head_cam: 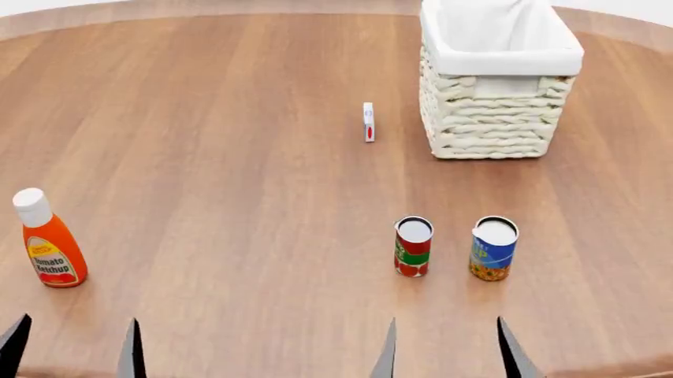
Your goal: Pick up the cream cheese box, and put it in the basket.
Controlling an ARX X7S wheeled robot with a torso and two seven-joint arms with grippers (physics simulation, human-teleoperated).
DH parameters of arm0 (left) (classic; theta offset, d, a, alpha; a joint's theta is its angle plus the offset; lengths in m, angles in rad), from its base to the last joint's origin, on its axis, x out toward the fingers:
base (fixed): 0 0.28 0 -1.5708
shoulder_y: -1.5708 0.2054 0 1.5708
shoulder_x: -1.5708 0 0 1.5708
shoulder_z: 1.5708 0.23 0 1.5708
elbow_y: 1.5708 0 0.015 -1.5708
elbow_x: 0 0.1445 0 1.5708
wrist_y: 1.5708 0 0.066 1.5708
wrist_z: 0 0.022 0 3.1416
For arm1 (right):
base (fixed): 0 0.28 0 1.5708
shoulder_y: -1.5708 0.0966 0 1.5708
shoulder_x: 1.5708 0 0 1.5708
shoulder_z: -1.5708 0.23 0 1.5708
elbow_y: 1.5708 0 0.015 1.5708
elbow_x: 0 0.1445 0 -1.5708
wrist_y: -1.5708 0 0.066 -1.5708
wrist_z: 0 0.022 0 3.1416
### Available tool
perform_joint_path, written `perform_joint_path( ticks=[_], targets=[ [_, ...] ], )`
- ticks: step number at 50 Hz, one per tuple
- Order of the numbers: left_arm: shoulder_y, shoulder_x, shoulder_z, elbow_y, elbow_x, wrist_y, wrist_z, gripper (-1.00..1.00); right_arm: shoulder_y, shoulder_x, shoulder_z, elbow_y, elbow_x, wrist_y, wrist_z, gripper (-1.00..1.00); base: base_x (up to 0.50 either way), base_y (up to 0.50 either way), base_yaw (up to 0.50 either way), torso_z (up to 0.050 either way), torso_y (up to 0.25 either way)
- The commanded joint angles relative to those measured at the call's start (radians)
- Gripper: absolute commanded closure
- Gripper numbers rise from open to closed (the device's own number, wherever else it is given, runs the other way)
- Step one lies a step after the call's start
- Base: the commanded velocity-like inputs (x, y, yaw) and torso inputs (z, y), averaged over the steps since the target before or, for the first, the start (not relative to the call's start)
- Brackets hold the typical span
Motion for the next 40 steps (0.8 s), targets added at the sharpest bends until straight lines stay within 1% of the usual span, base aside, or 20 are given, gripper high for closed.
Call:
perform_joint_path(
  ticks=[1, 10, 12, 16, 19, 25, 40],
  targets=[
    [0.052, -0.03, -0.018, 0.266, -0.066, -0.078, -0.029, -1.0, -0.034, 0.035, -0.038, -0.272, -0.02, 0.109, 0.02, -1.0, 0.0, 0.0, 0.0, 0.0, 0.0],
    [0.085, -0.051, -0.039, 0.431, -0.108, -0.106, -0.056, -1.0, -0.043, 0.049, -0.055, -0.458, -0.025, 0.187, 0.033, -1.0, 0.0, 0.0, 0.0, 0.0, 0.0],
    [0.087, -0.051, -0.03, 0.405, -0.1, -0.085, -0.052, -1.0, -0.051, 0.055, -0.06, -0.451, -0.037, 0.146, 0.04, -1.0, 0.0, 0.0, 0.0, 0.0, 0.0],
    [0.091, -0.056, -0.021, 0.412, -0.093, -0.081, -0.057, -1.0, -0.049, 0.056, -0.065, -0.471, -0.041, 0.159, 0.048, -1.0, 0.0, 0.0, 0.0, 0.0, 0.0],
    [0.094, -0.059, -0.014, 0.399, -0.098, -0.061, -0.051, -1.0, -0.049, 0.071, -0.083, -0.441, -0.071, 0.144, 0.049, -1.0, 0.0, 0.0, 0.0, 0.0, 0.0],
    [0.095, -0.065, -0.009, 0.399, -0.1, -0.059, -0.057, -1.0, -0.048, 0.075, -0.087, -0.441, -0.069, 0.146, 0.054, -1.0, 0.0, 0.0, 0.0, 0.0, 0.0],
    [0.092, -0.08, 0.003, 0.398, -0.105, -0.058, -0.073, -1.0, -0.044, 0.086, -0.091, -0.434, -0.062, 0.143, 0.066, -1.0, 0.0, 0.11, 0.0, 0.0, 0.0]
  ],
)
